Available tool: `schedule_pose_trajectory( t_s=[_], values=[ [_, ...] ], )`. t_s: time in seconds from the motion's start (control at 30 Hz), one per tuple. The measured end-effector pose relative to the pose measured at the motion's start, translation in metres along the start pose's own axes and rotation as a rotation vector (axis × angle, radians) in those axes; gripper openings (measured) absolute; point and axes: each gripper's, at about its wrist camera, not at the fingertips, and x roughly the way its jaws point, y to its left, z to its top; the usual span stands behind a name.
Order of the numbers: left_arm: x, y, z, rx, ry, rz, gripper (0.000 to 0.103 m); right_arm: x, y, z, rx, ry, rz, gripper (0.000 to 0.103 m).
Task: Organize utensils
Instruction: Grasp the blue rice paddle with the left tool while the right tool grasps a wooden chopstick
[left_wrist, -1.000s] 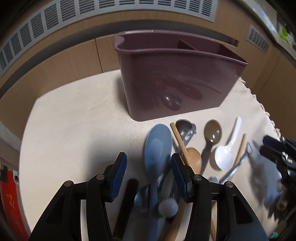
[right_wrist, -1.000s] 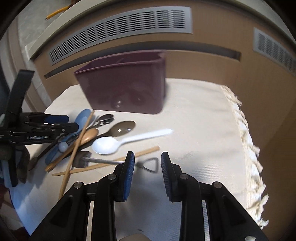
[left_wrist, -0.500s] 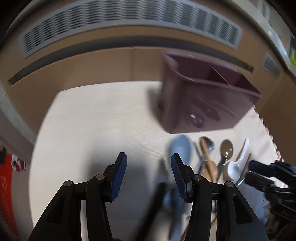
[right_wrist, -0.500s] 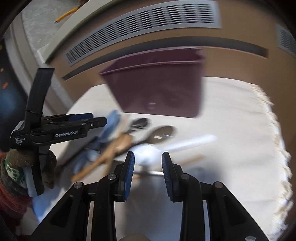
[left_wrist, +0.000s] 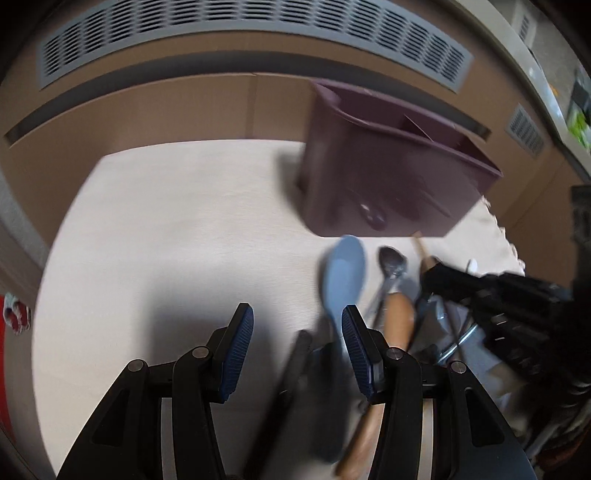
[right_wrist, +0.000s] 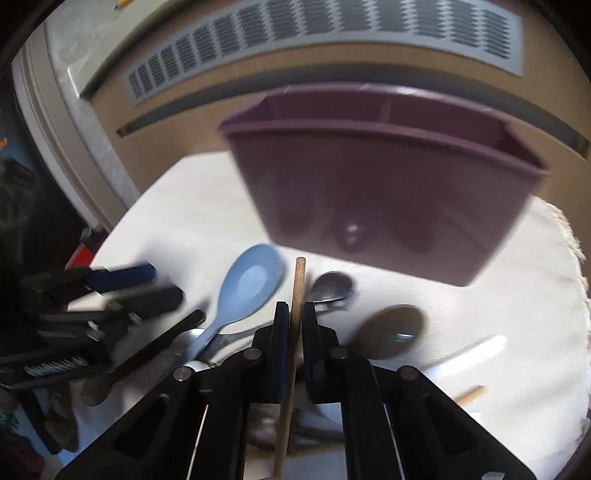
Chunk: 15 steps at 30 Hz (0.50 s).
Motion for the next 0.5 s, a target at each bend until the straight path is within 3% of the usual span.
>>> schedule_pose_trajectory(
  t_s=[0.2, 0.33, 0.5],
  values=[
    [0.024, -0.041, 0.015, 0.000, -0.013, 0.022, 0.051, -0.036, -0.044, -0.013, 0.074, -0.032, -0.063, 0.007],
    [0.042, -0.049, 0.024, -0.024, 0.002, 0.056, 0.050, -0.045, -0.059, -0.024, 0.115, -0.035, -0.061, 0.007],
    [0.045, -0.047, 0.031, -0.020, 0.007, 0.139, 0.039, -0.055, -0.068, -0.036, 0.135, -0.049, -0.054, 0.007]
  ],
)
